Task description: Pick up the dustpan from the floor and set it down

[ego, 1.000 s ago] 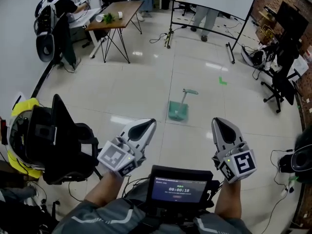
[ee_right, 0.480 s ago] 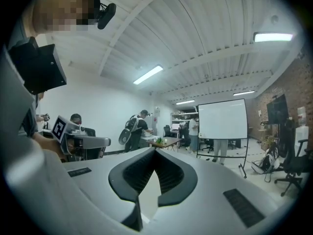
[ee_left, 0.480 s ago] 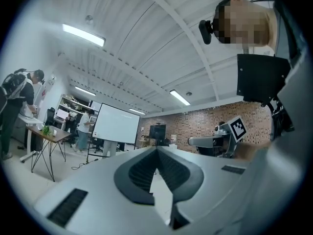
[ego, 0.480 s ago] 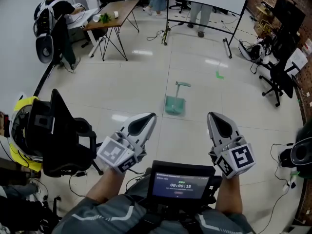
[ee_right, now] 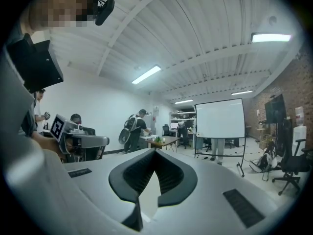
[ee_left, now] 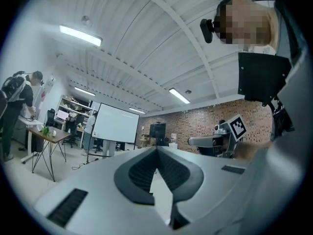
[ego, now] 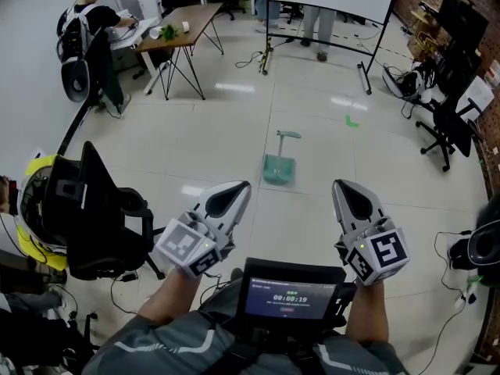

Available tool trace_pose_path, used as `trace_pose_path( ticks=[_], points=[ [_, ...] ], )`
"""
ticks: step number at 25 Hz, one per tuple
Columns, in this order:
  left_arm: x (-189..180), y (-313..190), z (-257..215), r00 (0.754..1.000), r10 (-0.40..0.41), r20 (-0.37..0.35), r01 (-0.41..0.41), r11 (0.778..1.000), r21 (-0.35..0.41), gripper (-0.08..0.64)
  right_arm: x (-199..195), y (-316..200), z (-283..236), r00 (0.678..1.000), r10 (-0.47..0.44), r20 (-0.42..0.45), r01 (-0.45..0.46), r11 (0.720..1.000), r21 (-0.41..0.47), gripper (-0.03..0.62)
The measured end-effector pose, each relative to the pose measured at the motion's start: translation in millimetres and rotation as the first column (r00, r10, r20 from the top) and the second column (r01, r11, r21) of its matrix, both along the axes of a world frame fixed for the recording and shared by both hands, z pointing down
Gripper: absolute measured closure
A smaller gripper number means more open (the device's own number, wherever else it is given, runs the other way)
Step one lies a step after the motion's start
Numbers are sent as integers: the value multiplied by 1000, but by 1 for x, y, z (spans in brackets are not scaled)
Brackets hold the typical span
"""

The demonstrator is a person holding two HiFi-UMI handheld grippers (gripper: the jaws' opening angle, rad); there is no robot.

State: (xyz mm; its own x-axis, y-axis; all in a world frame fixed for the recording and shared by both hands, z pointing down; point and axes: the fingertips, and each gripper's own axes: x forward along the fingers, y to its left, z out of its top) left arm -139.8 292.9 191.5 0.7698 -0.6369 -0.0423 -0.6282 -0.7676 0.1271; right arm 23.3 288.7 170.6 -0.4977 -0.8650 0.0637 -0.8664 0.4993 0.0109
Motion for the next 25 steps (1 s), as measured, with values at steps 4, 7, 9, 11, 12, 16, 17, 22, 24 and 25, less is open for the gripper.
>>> trace_pose_path(
  ticks=[4,7,9,11,12,16,17,22,24,25],
  points=[
    [-1,2,-1,1000,-4,4,4,1000,7,534,-4,5,2,1000,-12,-5,12,1000,1,569],
    [-2,3,1,1000,-10,0,10,1000,1,534,-4,6,2,1000,-11,-13,12,1000,6,569],
    [0,3,3,1000,-12,7,12,1000,-3,534,-1,7,1,1000,-11,-13,11,1000,9,569],
    [4,3,3,1000,-13,9,13,1000,-7,534,5,8,0,1000,-7,-15,7,1000,10,569],
    [6,3,4,1000,-11,8,12,1000,-8,534,7,8,0,1000,-4,-15,4,1000,10,569],
    [7,3,5,1000,-1,5,1,1000,-9,534,7,7,2,1000,5,-12,-5,1000,8,569],
    [7,3,4,1000,1,2,-1,1000,-10,534,7,7,2,1000,6,-13,-6,1000,8,569],
    [10,4,5,1000,3,3,-3,1000,-9,534,10,10,2,1000,12,-10,-12,1000,10,569],
    [9,5,8,1000,2,7,-2,1000,-14,534,10,11,2,1000,15,-10,-15,1000,10,569],
    [8,6,10,1000,1,9,-1,1000,-17,534,10,12,2,1000,17,-11,-16,1000,10,569]
  ],
)
